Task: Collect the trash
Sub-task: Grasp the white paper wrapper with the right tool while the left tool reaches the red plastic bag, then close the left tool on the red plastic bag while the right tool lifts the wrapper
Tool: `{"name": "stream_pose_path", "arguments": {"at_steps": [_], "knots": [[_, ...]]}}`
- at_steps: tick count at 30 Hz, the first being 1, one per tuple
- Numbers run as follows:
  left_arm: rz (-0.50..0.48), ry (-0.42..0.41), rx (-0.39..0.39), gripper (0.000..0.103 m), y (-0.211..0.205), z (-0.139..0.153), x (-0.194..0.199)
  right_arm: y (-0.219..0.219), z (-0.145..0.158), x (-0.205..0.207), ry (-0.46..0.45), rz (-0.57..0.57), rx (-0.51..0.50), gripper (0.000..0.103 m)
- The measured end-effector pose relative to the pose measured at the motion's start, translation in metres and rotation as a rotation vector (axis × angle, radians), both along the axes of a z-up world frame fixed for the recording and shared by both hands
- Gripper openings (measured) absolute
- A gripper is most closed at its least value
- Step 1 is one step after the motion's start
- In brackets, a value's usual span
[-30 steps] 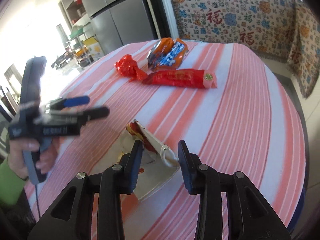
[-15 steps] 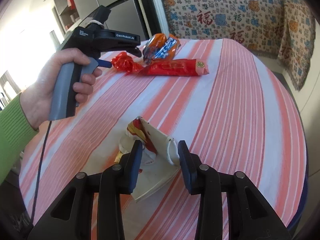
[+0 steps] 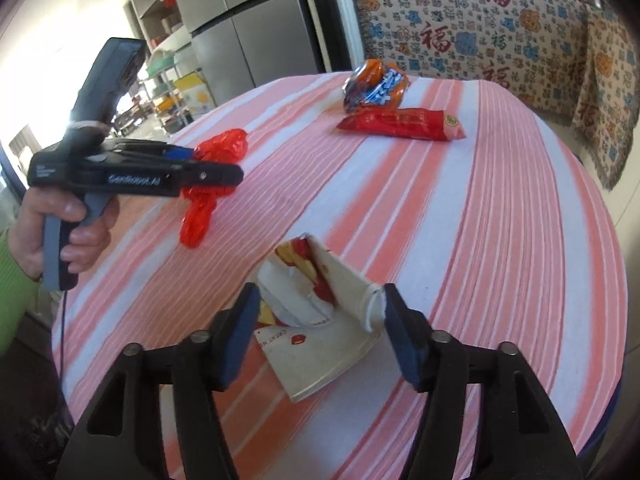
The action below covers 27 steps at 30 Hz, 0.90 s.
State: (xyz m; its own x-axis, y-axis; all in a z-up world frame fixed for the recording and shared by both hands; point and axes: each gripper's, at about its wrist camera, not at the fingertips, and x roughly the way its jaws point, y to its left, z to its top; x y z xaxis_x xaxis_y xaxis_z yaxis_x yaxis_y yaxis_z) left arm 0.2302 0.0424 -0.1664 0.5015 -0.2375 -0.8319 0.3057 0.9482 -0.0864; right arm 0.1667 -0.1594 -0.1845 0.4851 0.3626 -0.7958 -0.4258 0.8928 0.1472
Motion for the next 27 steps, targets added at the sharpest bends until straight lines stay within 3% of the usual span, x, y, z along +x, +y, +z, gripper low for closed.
{"name": "stream_pose_path", "arguments": {"at_steps": [3,7,15,21,27], "knots": [[0.046,0.011,-0.024,0.075,-0.003,-0.011,-0.02,0.005,-0.006,-0.001,0.03,0.013,-0.034,0.086],[0.082,-0.031,0.052,0.075,-0.014,-0.016,-0.028,0.013,-0.008,-0.006,0.012,0.024,-0.102,0.09],[0.122,-0.036,0.032,0.076,0.01,-0.017,-0.036,0.009,-0.011,0.002,0.0,-0.04,-0.168,0.09],[0.137,-0.079,0.065,0.088,0.002,-0.023,-0.038,0.008,-0.013,0.006,0.007,-0.025,-0.167,0.098],[0.145,-0.076,0.06,0.09,0.002,-0.024,-0.036,-0.006,-0.007,0.002,0.044,0.039,-0.131,0.098]]}}
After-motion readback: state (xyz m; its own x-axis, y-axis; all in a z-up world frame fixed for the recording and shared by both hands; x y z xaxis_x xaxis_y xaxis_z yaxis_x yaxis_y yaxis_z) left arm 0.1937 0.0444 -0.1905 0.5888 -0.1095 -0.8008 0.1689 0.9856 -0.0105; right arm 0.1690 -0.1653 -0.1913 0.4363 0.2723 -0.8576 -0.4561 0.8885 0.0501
